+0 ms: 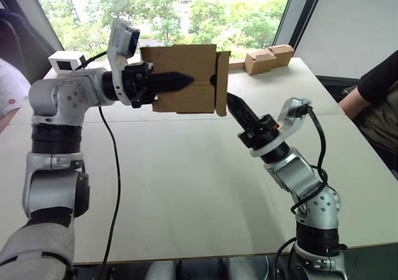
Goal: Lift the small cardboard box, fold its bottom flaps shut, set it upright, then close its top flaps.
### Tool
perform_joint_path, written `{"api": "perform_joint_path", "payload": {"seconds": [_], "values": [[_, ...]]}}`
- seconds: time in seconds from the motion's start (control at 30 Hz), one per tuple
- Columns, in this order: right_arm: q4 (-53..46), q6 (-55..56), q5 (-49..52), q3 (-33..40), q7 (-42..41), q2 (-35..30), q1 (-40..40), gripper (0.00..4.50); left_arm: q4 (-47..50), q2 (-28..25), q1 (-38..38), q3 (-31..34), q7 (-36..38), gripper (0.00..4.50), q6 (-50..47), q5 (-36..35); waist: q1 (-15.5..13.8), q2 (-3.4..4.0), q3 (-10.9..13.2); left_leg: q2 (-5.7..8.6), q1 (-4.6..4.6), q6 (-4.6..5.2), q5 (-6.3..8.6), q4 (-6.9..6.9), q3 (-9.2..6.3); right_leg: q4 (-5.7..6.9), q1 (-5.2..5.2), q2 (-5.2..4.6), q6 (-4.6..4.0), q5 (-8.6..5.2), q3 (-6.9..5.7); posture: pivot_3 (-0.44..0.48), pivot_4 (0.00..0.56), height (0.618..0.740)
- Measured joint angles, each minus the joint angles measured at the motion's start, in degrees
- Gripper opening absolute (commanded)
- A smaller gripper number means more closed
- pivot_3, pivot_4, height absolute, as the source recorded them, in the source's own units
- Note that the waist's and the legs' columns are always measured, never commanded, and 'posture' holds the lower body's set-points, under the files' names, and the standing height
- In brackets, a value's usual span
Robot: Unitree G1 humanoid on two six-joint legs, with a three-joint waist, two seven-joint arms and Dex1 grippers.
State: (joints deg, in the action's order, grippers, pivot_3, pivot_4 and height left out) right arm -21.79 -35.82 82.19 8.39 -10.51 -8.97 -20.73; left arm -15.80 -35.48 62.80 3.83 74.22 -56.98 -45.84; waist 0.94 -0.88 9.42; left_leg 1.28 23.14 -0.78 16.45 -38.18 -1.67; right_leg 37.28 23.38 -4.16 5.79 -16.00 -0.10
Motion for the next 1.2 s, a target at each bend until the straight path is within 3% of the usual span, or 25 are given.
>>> {"api": "perform_joint_path", "payload": {"seconds": [0.1,1.03,1.2], "values": [[0.00,0.06,0.33,0.05,-0.01,0.50,0.05,2.77,0.00,0.01,0.00,0.02,0.00,0.00,0.00,-0.10,0.00,0.00,0.00,0.00,0.00,0.00,0.00,0.00,0.00,0.00,0.00,0.00,0.00,0.00,0.00,0.000,0.150,0.740],[0.02,1.37,4.14,0.18,1.26,4.39,2.17,2.77,0.00,0.30,0.00,0.35,-0.65,0.00,0.00,-0.53,0.04,0.00,0.00,0.00,0.00,0.00,0.00,0.00,0.00,0.00,0.00,0.01,0.00,0.00,0.01,0.000,0.150,0.740],[-0.02,1.35,3.56,-0.40,0.99,4.19,2.17,4.11,0.00,0.48,0.00,0.35,-0.71,0.00,0.00,-0.56,0.03,0.00,0.00,0.00,0.00,0.00,0.00,0.00,0.00,0.00,0.00,0.01,0.00,0.00,0.01,0.000,0.150,0.740]]}}
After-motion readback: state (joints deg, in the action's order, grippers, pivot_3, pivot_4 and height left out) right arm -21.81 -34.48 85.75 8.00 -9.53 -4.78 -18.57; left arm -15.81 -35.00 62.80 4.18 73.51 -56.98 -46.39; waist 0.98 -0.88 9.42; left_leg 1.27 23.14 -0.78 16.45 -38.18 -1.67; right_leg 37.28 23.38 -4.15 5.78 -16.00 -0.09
